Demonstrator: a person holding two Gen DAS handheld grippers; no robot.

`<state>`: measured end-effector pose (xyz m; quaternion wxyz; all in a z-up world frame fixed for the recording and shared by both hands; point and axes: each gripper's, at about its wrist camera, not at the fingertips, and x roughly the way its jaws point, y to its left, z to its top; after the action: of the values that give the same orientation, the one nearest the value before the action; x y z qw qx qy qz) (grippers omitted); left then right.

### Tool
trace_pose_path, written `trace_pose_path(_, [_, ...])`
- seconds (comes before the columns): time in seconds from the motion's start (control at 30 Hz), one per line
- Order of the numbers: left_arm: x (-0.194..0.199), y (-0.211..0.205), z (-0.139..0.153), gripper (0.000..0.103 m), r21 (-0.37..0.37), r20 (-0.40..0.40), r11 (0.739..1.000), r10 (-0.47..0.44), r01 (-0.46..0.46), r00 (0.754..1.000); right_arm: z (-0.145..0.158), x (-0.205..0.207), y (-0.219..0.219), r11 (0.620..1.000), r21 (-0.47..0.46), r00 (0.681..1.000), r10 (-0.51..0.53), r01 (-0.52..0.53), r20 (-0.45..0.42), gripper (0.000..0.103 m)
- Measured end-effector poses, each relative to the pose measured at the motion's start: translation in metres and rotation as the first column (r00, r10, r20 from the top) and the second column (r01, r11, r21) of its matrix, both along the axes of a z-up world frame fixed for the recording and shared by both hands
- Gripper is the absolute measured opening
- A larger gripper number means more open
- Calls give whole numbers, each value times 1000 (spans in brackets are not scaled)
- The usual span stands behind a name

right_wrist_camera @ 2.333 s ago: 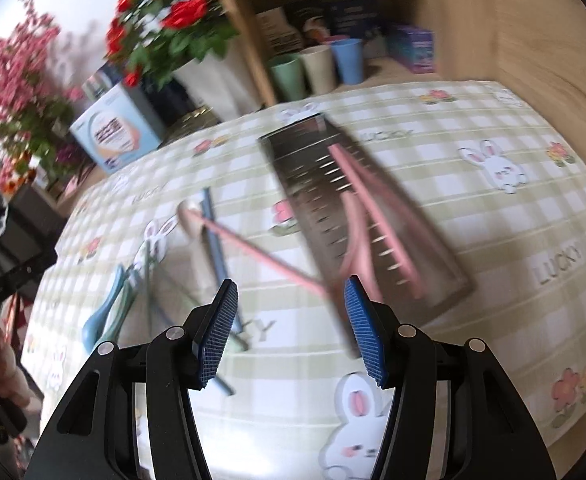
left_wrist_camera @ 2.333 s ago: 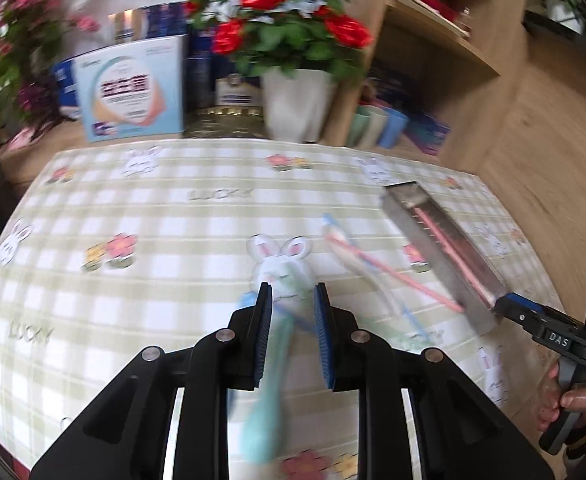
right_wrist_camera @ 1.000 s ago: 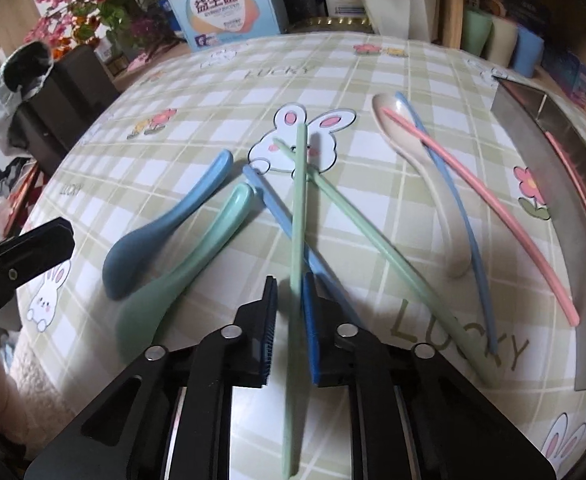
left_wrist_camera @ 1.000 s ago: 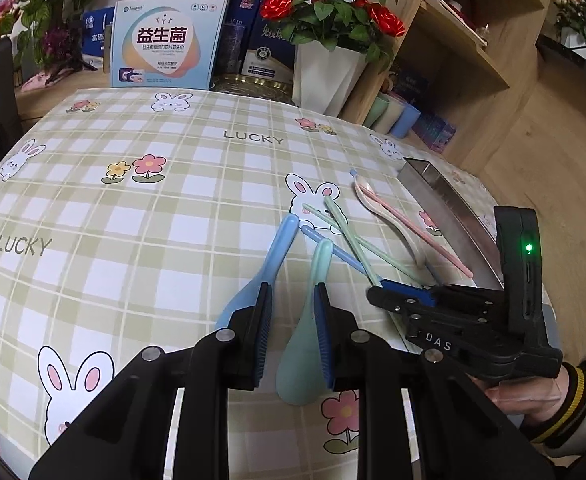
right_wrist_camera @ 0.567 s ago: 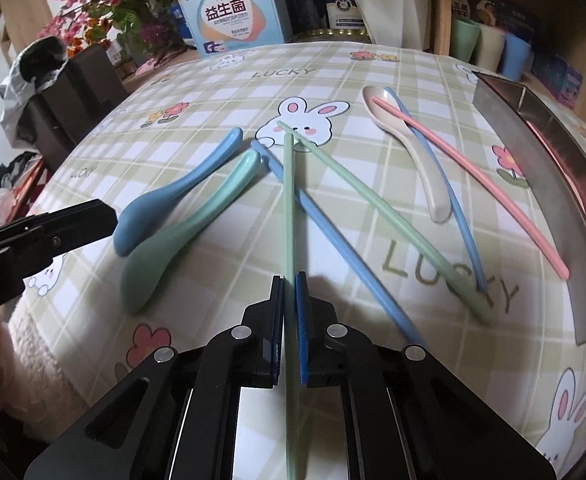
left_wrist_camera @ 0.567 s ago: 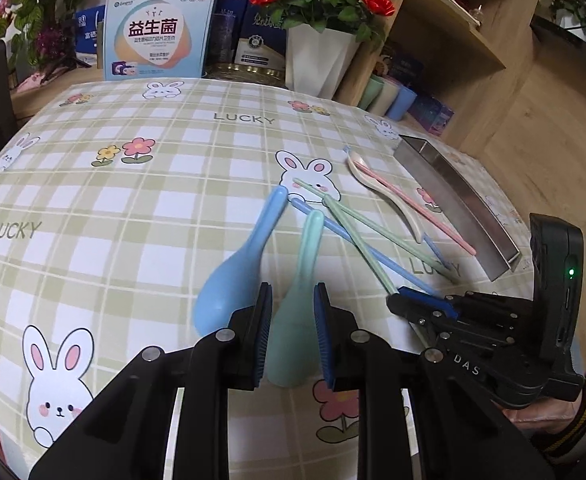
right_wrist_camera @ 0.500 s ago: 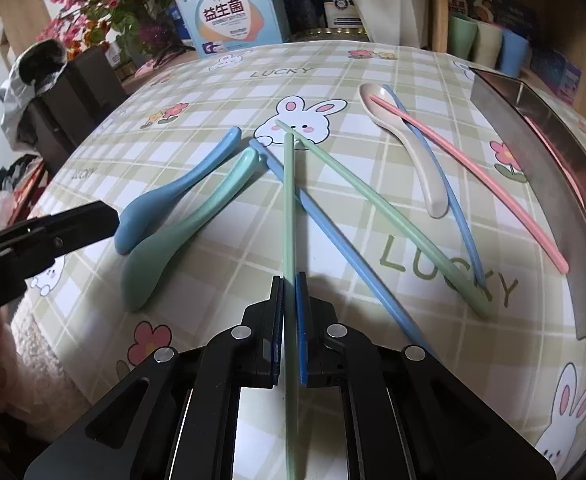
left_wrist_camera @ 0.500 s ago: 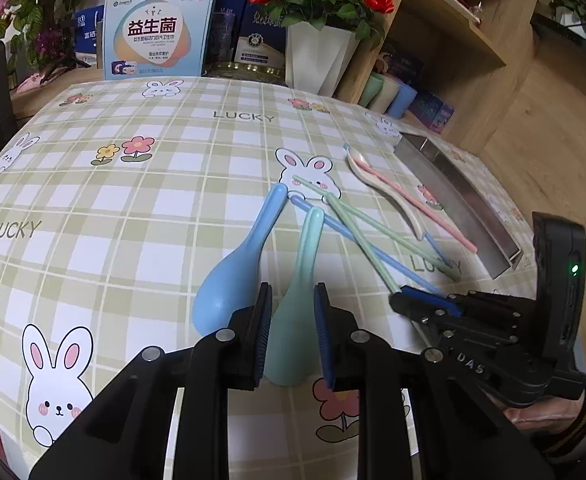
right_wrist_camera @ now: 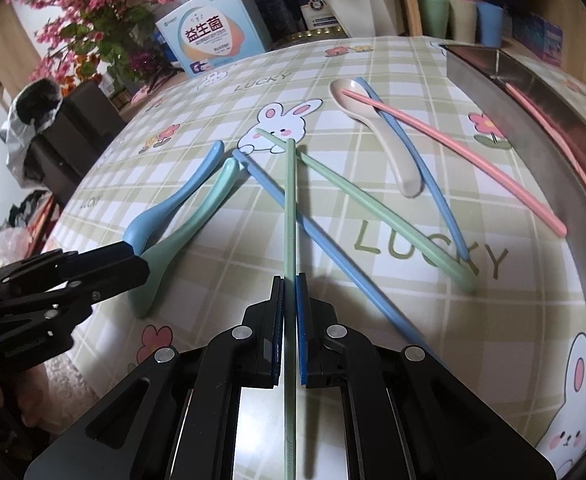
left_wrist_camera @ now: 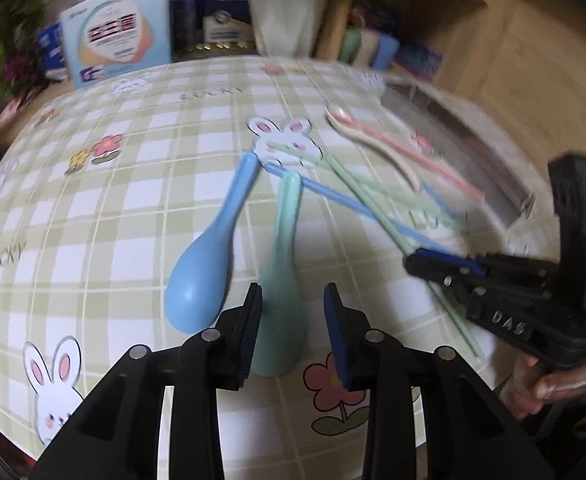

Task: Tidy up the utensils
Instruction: 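Close the left tool on the teal spoon handle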

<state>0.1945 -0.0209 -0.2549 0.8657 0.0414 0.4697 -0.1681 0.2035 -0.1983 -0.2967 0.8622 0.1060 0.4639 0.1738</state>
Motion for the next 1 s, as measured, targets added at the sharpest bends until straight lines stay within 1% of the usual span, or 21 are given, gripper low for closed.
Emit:
trace_pose_path(0.03, [2,-4,0,31,28,0,999,-20,20,1000,-1,0,-1,1000,10,1000,-1,1,0,6])
trace_pose_path(0.07, [4,-7,0,31,37,-7,999,-33,33,999,-1,0,-1,1000,12,1000,-1,1,0,6])
trace_pose_path(0.17, [11,-9,-3,31,47,-52,998,-34,37,998,-1,0,-2,1000,24,1000,0,0,-1,6])
trace_pose_path(0.33, [16,-15,-8,31,106,-59,994,-34,40,998,-2,-1,-5,999,43,1000,-1,1,-6,6])
trace_pose_path(0.53, [20,-19,-17,32,75,-81,996,-35,41,996,-2,-2,-8,999,50,1000,2,-1,-16,6])
trace_pose_path(0.63, [18,-23,-17,31,99,-64,994,-42,48,997,-2,-2,-9,999,54,1000,1,0,-20,6])
trace_pose_path(0.67, [18,-24,-17,31,89,-69,995,-45,51,997,-2,-2,-8,998,55,1000,1,1,-20,6])
trace_pose_path(0.73, [18,-21,-15,31,26,-84,999,-44,46,996,-2,-2,-8,999,55,1000,-1,2,-21,6])
trace_pose_path(0.8, [18,-19,-12,31,-18,-90,999,-41,39,995,-2,-2,-8,999,54,1000,-1,2,-21,6])
trace_pose_path(1.0, [20,-21,-8,31,-44,-102,998,-58,54,993,-2,-2,-7,999,49,1000,0,1,-20,6])
